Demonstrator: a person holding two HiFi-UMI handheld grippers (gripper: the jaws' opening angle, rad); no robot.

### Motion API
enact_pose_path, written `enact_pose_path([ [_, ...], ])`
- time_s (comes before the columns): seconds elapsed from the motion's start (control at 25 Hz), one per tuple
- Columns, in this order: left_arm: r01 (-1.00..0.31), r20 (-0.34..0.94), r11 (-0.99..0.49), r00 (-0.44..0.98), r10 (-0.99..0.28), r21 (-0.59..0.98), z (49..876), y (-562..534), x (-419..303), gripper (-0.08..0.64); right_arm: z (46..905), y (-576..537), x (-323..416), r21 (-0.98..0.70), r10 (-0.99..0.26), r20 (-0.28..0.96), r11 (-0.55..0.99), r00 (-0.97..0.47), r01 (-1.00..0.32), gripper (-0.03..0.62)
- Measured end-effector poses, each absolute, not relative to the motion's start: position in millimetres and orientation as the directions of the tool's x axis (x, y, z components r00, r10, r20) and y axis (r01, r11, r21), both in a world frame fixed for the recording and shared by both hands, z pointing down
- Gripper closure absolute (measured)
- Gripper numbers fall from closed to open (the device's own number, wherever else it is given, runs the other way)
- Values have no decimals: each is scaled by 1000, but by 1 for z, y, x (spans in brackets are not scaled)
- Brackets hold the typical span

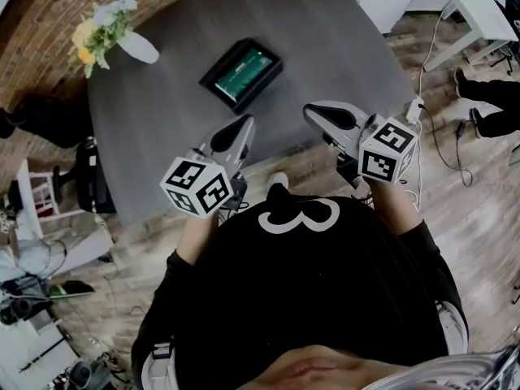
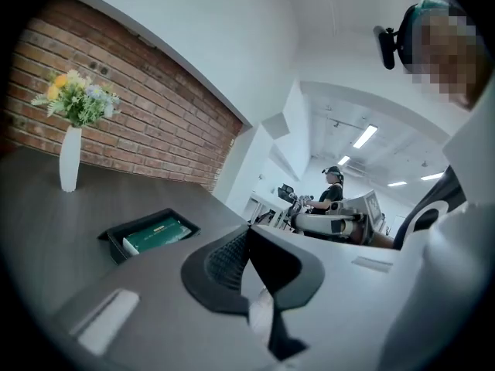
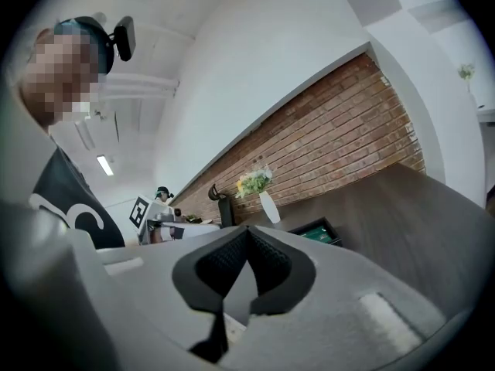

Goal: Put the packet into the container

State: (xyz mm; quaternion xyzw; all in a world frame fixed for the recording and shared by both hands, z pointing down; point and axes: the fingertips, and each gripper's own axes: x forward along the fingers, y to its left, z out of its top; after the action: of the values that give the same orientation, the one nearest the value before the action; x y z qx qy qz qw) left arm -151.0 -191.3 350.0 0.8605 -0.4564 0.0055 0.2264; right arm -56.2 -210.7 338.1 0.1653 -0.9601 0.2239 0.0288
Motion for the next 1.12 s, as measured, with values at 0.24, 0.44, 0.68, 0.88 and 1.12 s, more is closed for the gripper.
enact_pose_path([
  [0.24,-795,205,-473,570,-795,380,346,-174,-140,552,333,-193,-53,-413,-267,108,864,-958,-288,592],
  [0.44,-801,192,-484,568,-800,354,342,-167,-129,551,338,-182,-49,-392,-242,118,880,-963,-269,592],
  [0.68,-800,170,-491,567,-806,344,339,-164,-122,549,336,-174,-45,-384,-229,116,887,-966,-256,592],
  [0.88,-801,167,-499,570,-804,331,335,-162,-117,549,329,-173,-47,-367,-217,108,898,-970,-242,592],
  [1.12,-811,151,-494,556,-818,312,329,-162,-119,551,325,-174,-47,-344,-203,104,911,-974,-226,592],
])
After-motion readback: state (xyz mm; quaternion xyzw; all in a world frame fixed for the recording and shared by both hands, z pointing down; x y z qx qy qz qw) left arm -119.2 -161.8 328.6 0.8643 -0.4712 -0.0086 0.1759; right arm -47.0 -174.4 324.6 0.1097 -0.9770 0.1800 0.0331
